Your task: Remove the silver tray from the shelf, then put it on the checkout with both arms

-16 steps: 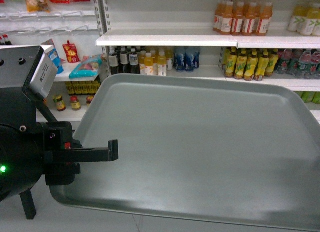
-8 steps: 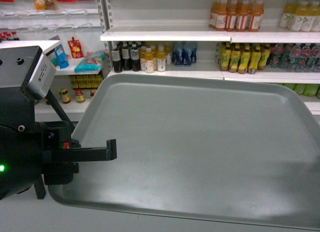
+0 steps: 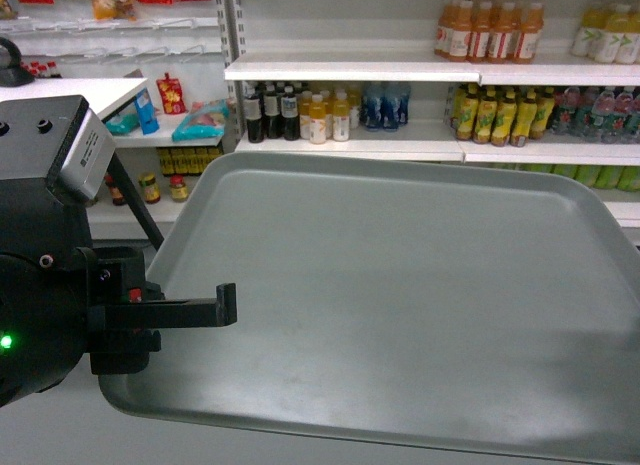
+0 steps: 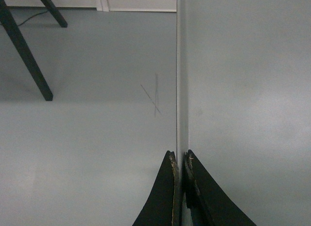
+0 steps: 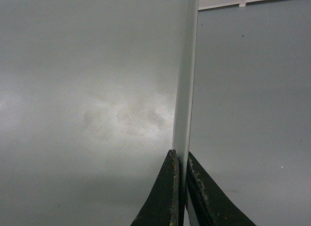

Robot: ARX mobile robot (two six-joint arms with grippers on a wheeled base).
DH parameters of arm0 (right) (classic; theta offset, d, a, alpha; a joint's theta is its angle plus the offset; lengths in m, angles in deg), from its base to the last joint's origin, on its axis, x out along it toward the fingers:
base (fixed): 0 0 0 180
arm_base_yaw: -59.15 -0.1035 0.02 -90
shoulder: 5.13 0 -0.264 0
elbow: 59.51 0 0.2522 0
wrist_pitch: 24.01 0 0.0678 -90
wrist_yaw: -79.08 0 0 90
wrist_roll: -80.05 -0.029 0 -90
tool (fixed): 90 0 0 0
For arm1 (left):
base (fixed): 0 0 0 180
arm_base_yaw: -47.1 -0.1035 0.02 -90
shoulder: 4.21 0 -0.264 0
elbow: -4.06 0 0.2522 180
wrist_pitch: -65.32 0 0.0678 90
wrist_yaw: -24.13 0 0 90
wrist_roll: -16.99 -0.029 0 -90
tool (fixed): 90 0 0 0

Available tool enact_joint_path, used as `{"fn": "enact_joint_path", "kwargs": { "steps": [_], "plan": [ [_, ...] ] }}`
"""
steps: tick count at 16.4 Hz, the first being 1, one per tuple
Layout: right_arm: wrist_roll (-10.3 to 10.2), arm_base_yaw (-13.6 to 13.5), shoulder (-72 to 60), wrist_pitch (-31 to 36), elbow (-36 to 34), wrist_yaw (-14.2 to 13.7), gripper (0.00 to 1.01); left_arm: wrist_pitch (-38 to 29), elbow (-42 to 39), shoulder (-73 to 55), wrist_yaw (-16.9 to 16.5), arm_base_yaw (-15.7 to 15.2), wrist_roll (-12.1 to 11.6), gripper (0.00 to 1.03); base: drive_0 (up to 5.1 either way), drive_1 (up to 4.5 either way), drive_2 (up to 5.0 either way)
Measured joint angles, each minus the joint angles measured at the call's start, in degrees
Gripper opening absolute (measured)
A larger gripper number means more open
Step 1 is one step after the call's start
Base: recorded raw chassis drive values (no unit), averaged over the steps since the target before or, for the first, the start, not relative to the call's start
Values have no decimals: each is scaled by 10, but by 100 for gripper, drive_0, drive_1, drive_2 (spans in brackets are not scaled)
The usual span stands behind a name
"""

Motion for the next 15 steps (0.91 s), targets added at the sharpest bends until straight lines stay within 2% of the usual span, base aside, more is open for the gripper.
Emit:
{"fn": "enact_joint_path", "kwargs": {
  "steps": [15],
  "plan": [
    [0,0,0,-1,0,2,2,-2,0,0,0,-1,0,2,-500,245,245]
  ]
}}
